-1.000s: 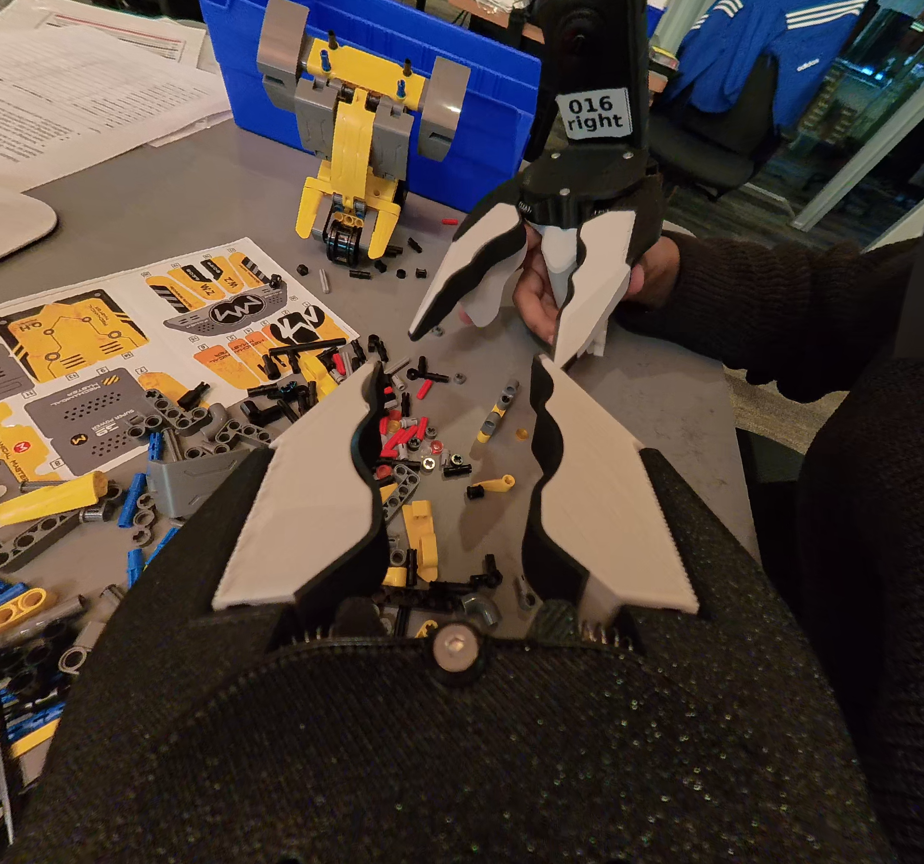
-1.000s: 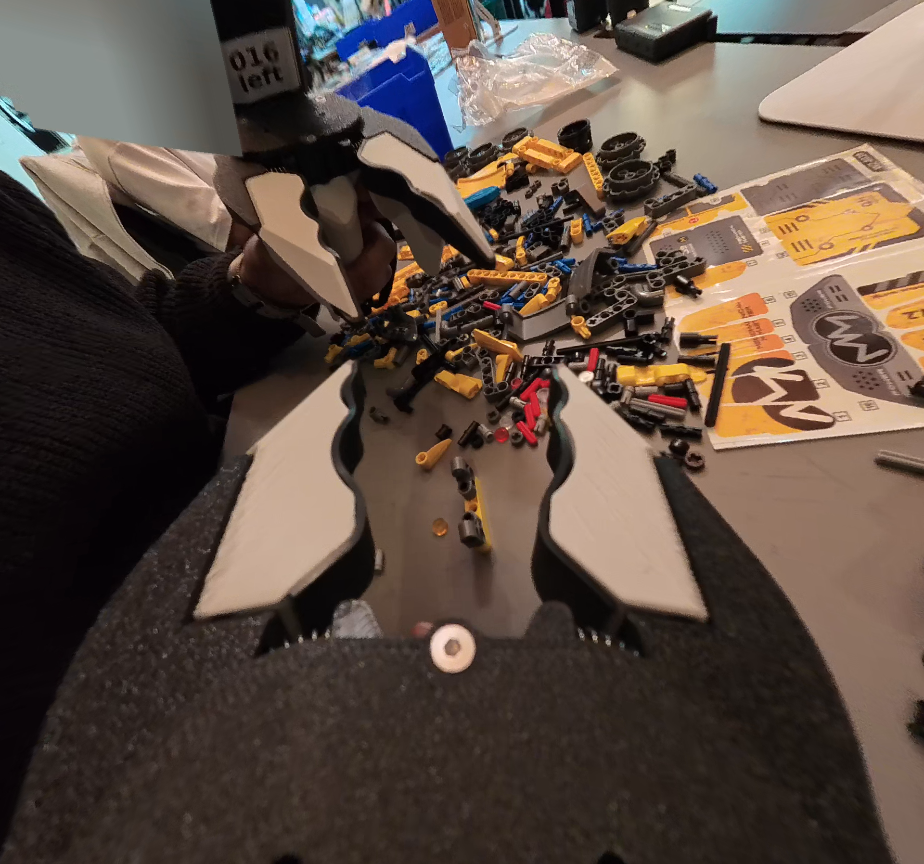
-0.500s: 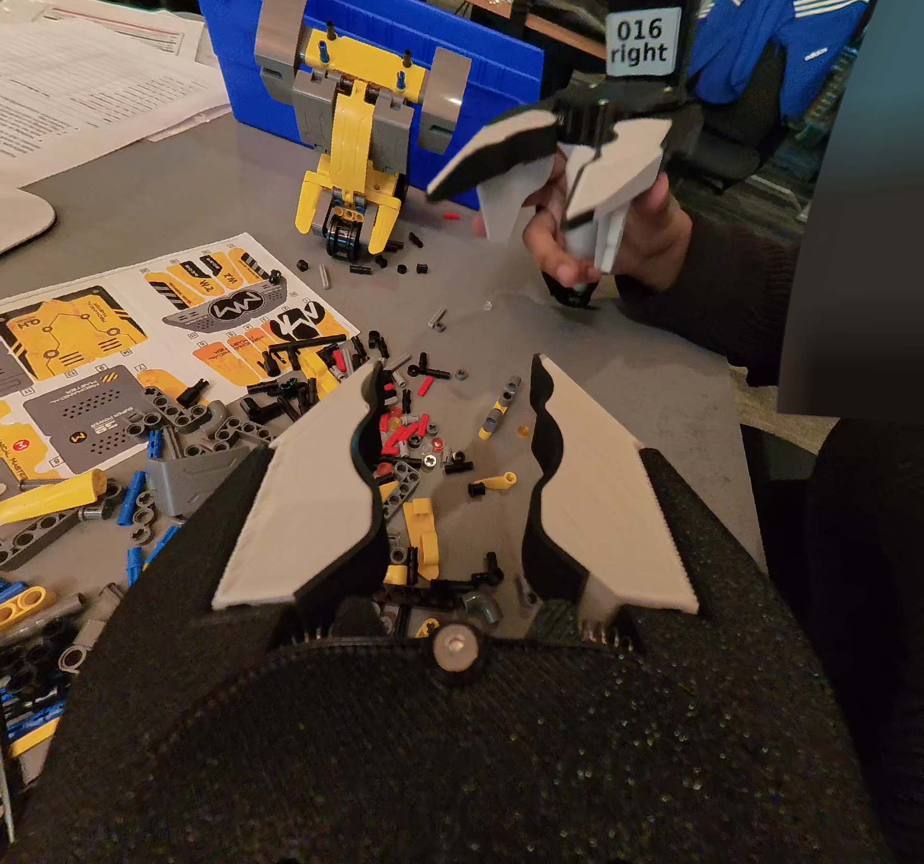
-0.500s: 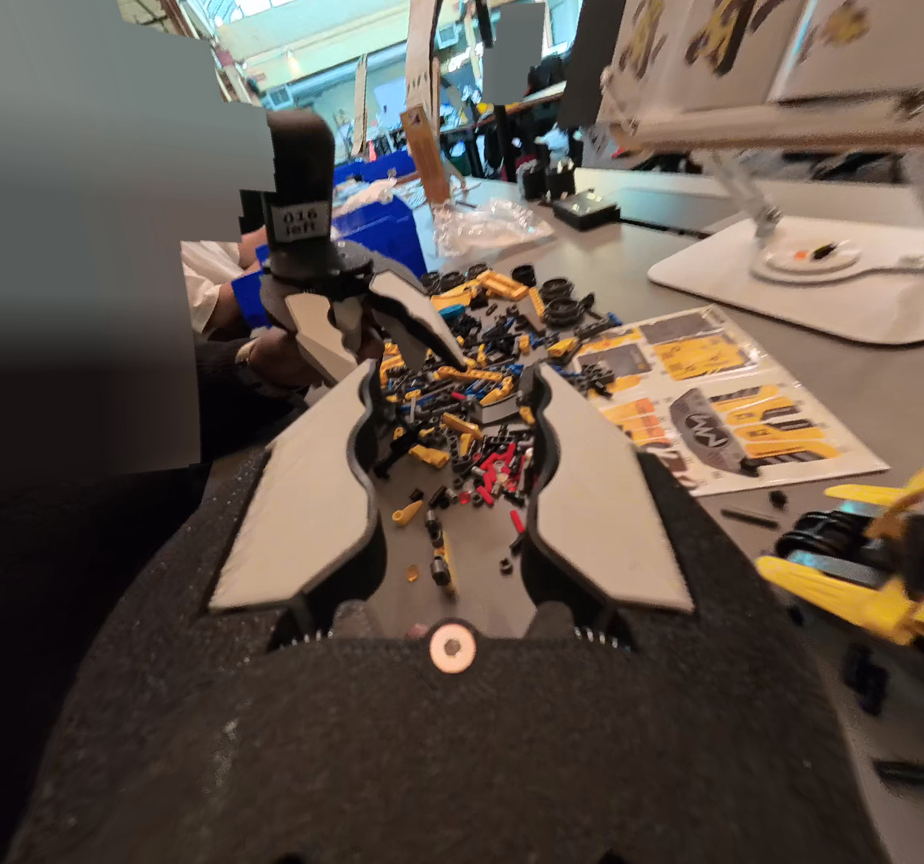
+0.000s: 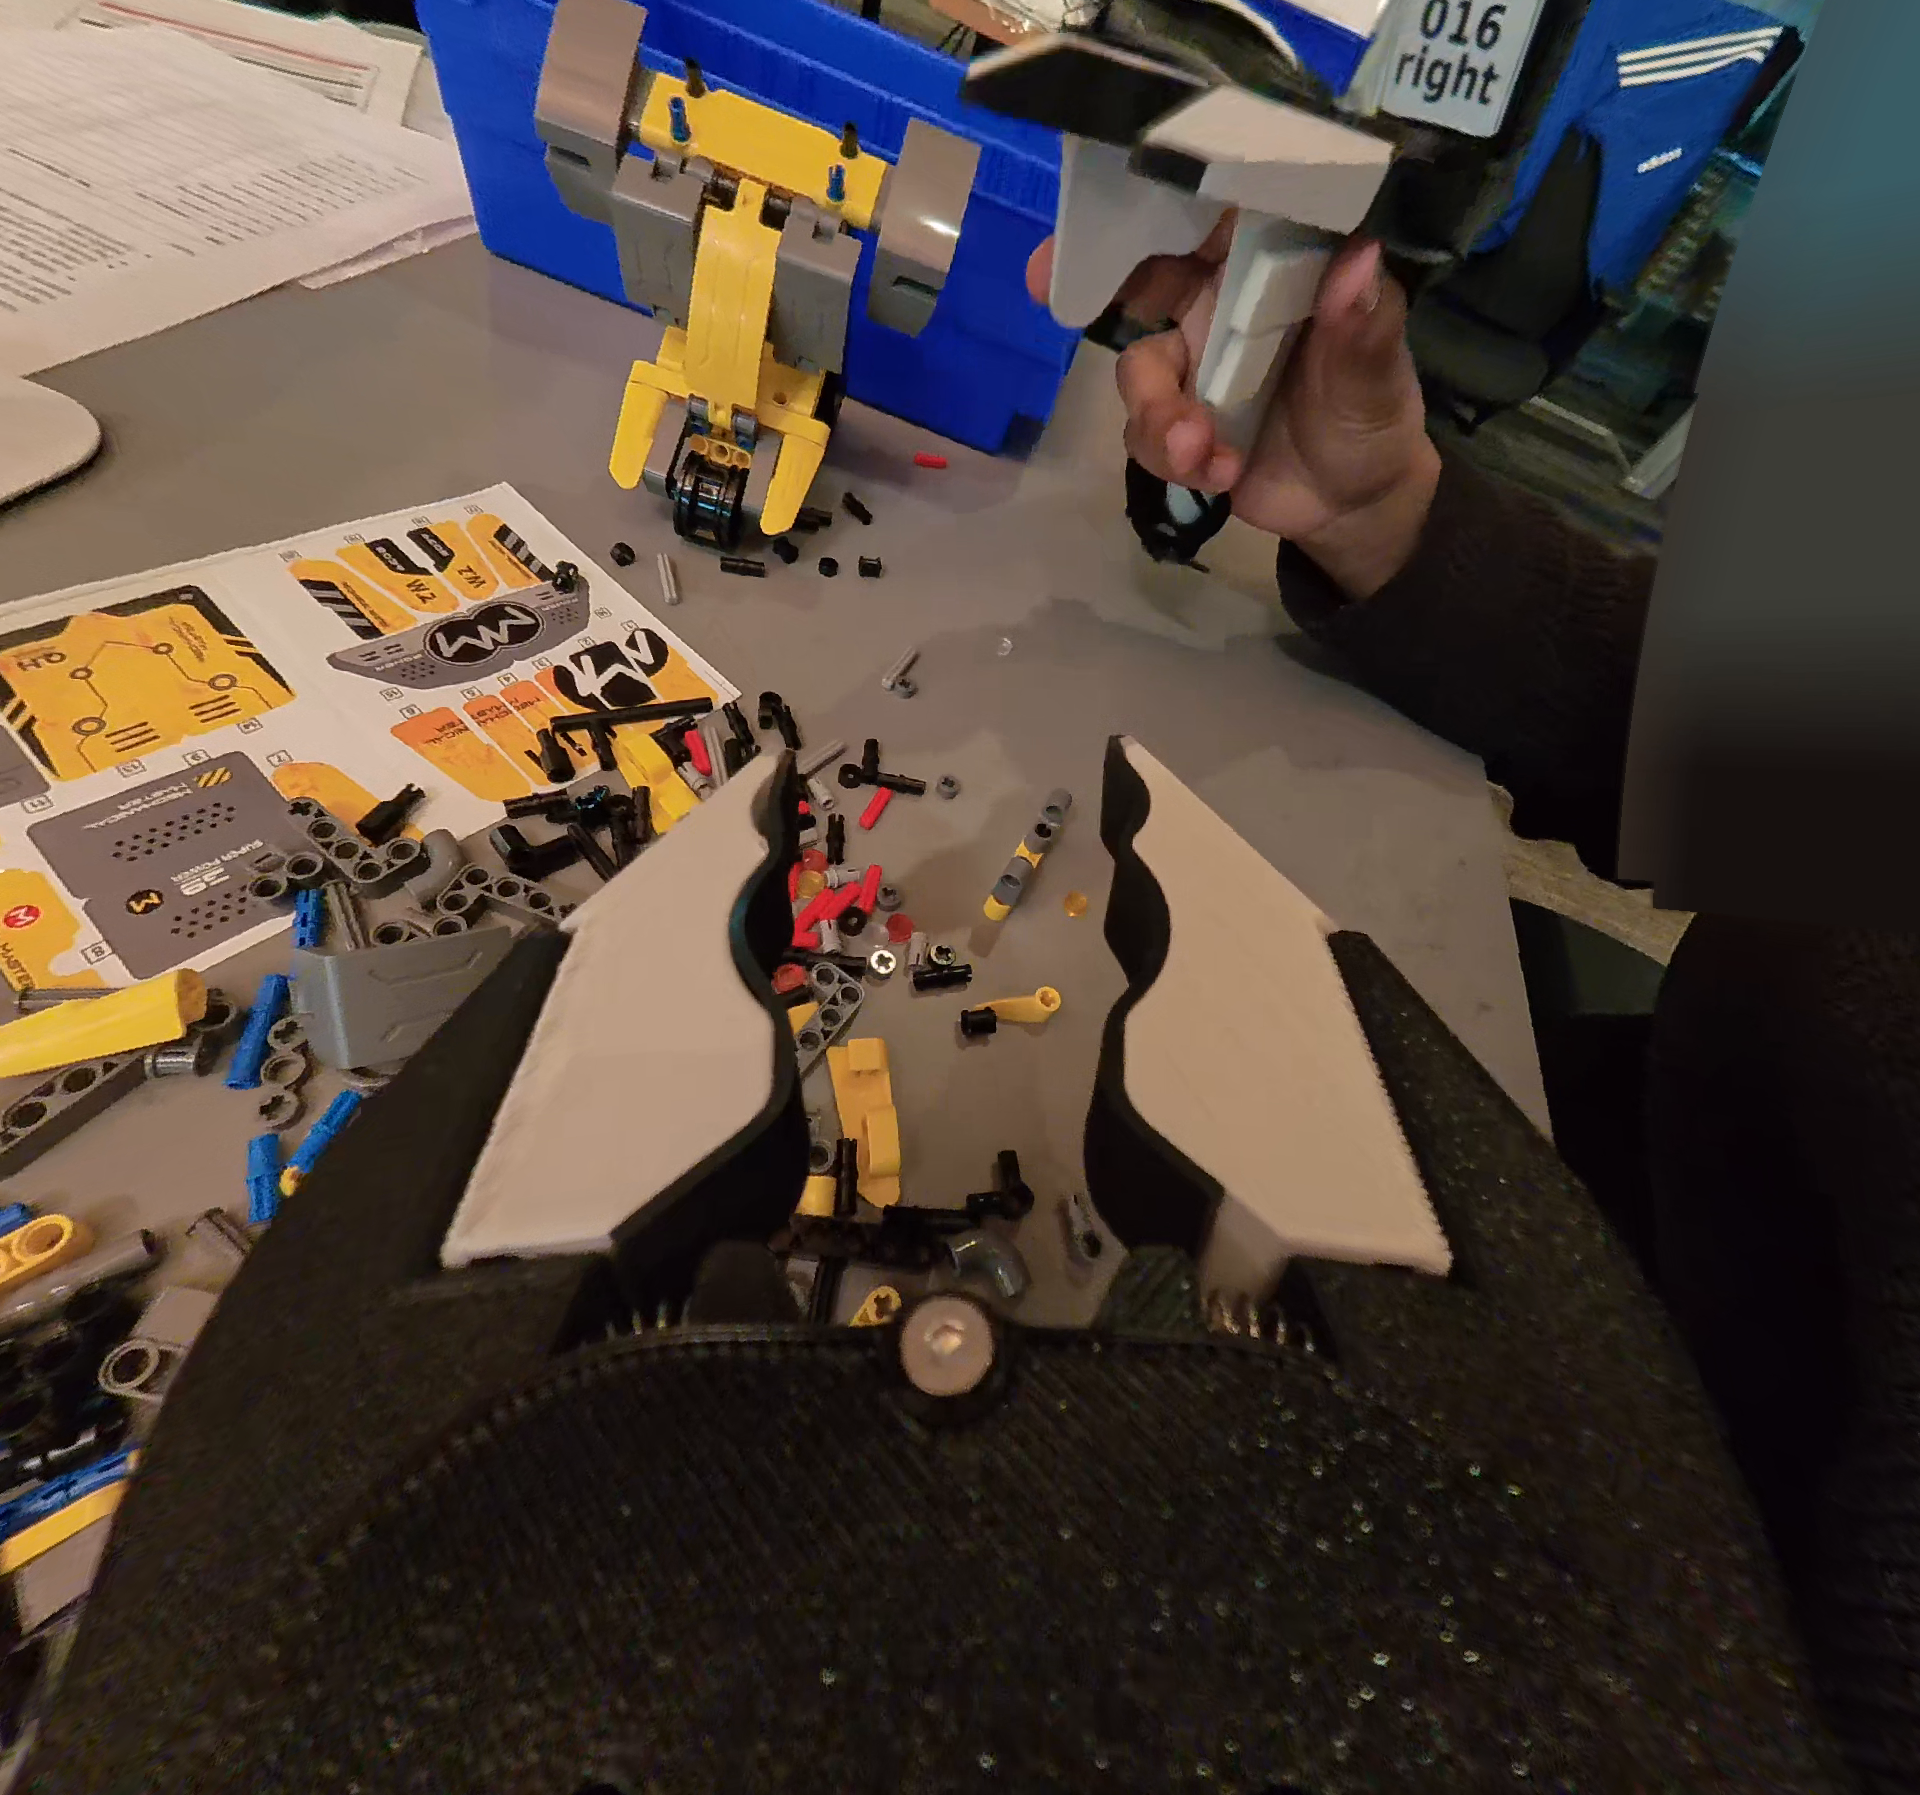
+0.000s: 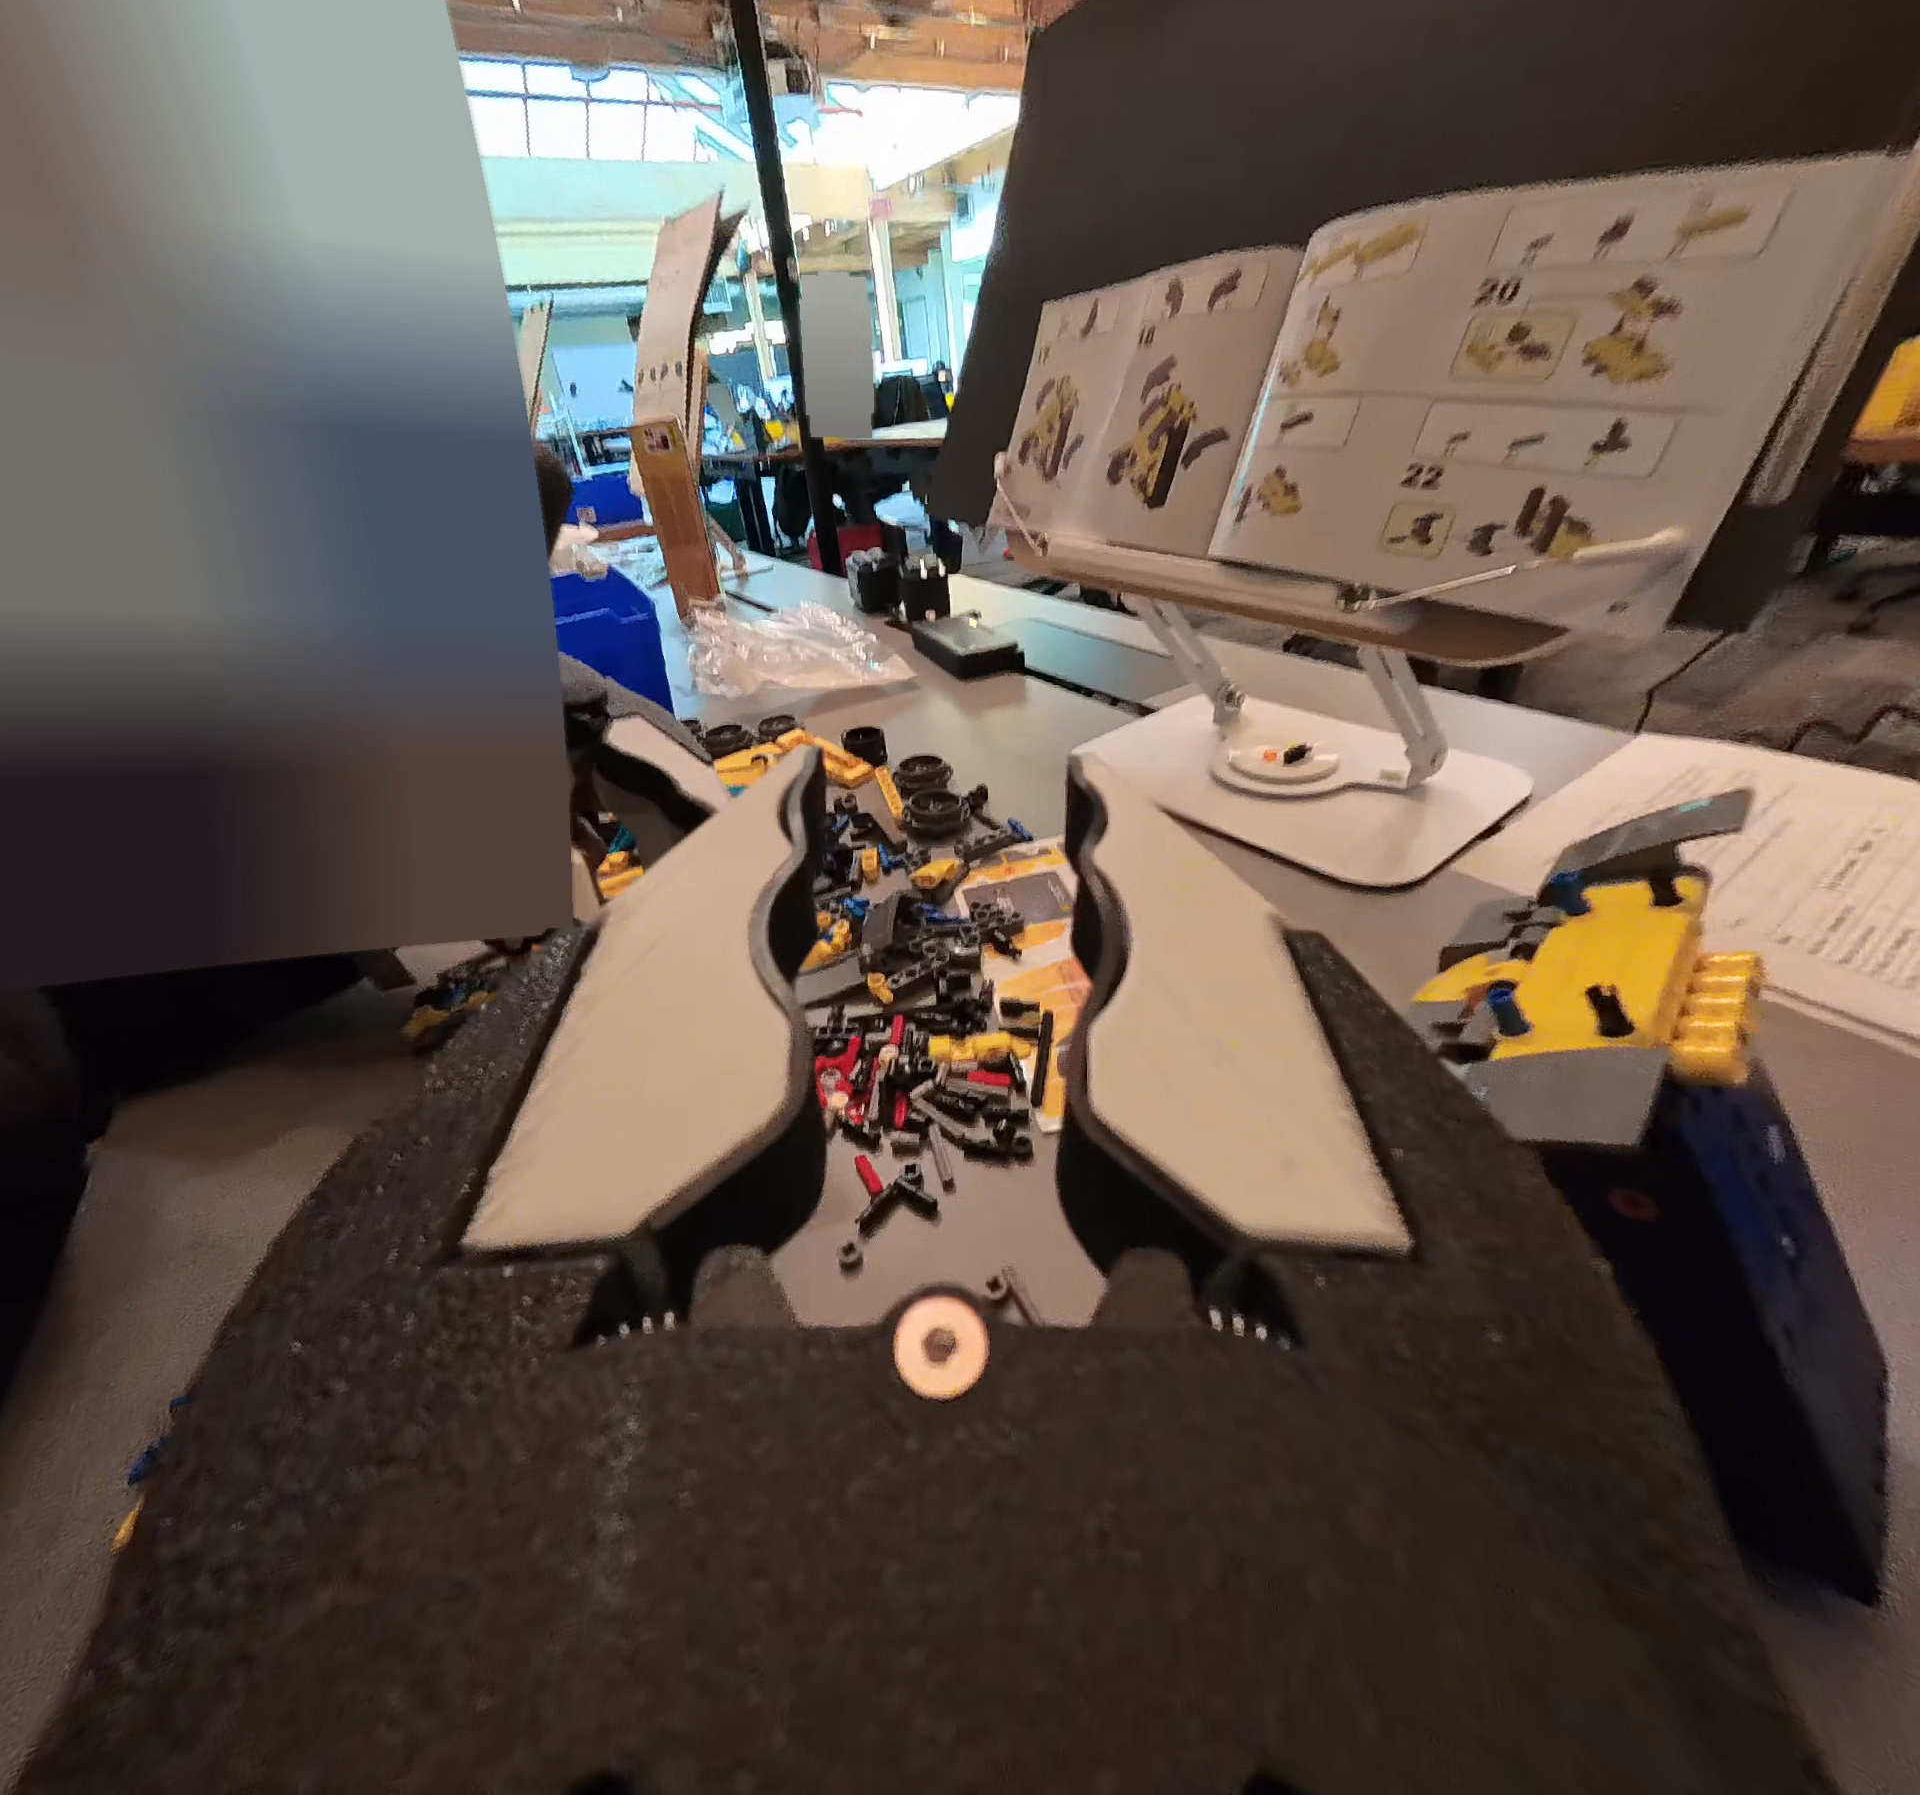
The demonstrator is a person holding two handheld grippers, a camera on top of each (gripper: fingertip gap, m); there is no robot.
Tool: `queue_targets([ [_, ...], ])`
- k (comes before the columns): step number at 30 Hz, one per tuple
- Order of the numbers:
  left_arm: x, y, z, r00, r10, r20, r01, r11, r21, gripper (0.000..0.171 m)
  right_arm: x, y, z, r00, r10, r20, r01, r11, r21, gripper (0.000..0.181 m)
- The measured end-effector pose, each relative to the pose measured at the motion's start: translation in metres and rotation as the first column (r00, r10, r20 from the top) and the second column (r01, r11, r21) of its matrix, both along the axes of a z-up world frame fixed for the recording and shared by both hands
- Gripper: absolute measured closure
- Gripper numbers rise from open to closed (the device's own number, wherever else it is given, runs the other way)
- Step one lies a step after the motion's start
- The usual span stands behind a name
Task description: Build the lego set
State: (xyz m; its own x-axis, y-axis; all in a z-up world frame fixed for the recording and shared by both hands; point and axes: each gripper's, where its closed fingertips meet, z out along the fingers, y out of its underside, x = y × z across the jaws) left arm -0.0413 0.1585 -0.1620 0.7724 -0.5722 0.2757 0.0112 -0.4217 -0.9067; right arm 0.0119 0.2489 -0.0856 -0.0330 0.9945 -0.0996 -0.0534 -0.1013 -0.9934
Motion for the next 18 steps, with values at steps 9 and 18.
queue_targets([
  [9,-0.001,0.0,0.001,1.0,0.005,-0.005,-0.005,1.0,0.002,0.115,0.027,0.014,0.029,0.985,-0.114,-0.13,0.128,0.986,0.105,0.143],
  [18,0.003,-0.002,-0.002,1.0,-0.01,0.01,0.01,1.0,-0.03,0.119,0.105,0.066,0.077,0.784,-0.487,-0.385,0.571,0.808,0.142,0.181],
])
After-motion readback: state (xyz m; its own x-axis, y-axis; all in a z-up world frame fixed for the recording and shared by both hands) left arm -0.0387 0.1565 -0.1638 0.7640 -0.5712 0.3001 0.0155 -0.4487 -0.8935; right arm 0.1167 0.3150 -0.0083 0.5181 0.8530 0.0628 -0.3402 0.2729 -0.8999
